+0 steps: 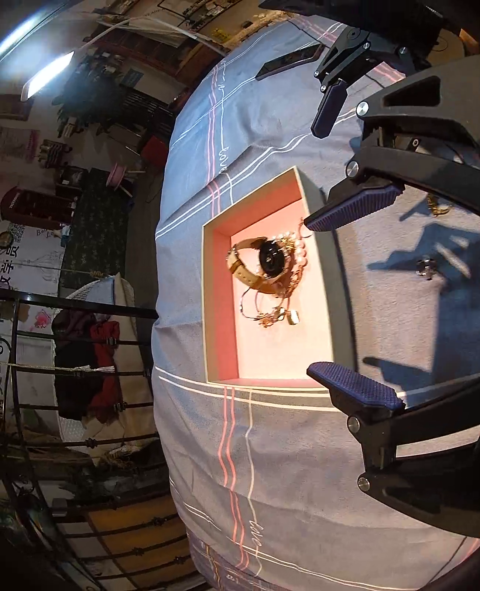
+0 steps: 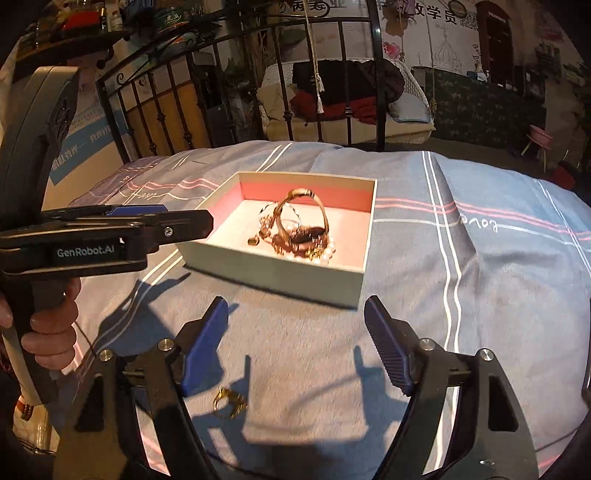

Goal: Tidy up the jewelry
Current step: 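Grasp the silver ring with left tool while right tool grasps gold ring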

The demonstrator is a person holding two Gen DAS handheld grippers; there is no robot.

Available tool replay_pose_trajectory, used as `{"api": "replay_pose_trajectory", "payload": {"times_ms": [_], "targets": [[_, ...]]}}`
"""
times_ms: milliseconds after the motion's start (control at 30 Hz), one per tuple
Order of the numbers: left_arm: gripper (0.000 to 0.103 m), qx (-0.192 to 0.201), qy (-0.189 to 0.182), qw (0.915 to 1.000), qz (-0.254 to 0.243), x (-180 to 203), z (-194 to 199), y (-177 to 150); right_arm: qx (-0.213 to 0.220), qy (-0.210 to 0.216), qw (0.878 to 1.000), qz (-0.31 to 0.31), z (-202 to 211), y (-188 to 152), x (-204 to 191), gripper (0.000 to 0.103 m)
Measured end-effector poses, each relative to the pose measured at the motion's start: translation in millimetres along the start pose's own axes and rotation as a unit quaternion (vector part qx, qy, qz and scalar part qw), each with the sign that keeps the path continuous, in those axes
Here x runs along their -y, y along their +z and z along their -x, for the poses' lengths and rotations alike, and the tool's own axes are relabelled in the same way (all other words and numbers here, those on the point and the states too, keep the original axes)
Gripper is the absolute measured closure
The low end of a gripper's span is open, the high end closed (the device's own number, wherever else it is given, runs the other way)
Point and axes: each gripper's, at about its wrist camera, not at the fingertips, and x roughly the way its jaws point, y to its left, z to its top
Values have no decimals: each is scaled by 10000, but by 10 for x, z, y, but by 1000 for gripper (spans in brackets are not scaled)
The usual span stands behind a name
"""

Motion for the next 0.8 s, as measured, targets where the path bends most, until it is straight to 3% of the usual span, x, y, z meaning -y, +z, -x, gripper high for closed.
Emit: {"api": "replay_pose_trajectory", "payload": {"times_ms": [167, 433, 667, 800], "targets": [[32, -230, 107, 9997, -64, 55, 2, -529, -94, -5, 9996, 250, 95, -459, -208, 27], [36, -532, 265, 9977, -338, 168, -249, -695, -161, -178, 9978, 624, 59, -624, -389, 27], [52, -538, 427, 9957, -614, 229, -326, -702, -259, -117, 9978, 597, 10, -624, -373, 27], [76, -470, 389, 9949, -797, 298, -328, -711, -349, -87, 9976, 586, -36, -593, -379, 27]]}}
